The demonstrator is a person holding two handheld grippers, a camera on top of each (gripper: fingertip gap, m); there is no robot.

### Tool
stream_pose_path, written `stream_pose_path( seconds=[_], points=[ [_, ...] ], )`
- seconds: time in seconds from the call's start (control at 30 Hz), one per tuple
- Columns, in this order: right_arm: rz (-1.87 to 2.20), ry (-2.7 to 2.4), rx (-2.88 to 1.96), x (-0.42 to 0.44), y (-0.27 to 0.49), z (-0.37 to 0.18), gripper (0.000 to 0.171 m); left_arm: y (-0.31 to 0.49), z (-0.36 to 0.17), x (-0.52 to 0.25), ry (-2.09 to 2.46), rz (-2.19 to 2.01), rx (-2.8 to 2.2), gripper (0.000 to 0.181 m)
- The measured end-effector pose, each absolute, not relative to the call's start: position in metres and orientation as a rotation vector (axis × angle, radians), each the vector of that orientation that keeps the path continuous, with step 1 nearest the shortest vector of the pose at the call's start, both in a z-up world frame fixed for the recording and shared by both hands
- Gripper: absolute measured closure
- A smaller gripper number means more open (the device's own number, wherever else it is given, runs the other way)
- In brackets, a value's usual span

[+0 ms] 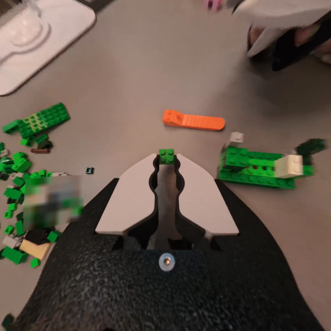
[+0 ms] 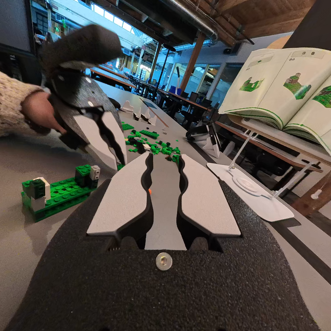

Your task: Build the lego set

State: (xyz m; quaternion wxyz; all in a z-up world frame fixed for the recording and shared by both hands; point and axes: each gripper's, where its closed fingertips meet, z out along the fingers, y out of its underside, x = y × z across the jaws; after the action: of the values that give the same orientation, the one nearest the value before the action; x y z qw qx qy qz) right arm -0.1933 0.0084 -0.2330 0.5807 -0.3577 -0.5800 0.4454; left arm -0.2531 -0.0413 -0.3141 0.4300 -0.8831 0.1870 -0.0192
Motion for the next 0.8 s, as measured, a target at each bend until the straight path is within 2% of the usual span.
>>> stream_pose_path(
  seconds=[0.03, 0.17, 0.37, 0.8],
  points=[
    [1.047, -1.346, -0.843, -0.193, 0.01, -0.232, 0.145, -0.047, -0.3, -0.248, 0.449, -0.063, -2.158, 0.166],
    [1.065, -1.323, -0.863, -0.189, 0.012, -0.23, 0.145, -0.086, -0.255, -0.2, 0.564, -0.158, -2.046, 0.166],
    [1.052, -1.327, -0.866, -0.187, 0.011, -0.231, 0.144, -0.109, -0.282, -0.16, 0.749, -0.105, -2.209, 0.166],
    [1.031, -1.366, -0.85, -0.189, 0.007, -0.235, 0.145, -0.096, -0.294, -0.157, 0.769, -0.117, -2.256, 0.166]
  ],
)
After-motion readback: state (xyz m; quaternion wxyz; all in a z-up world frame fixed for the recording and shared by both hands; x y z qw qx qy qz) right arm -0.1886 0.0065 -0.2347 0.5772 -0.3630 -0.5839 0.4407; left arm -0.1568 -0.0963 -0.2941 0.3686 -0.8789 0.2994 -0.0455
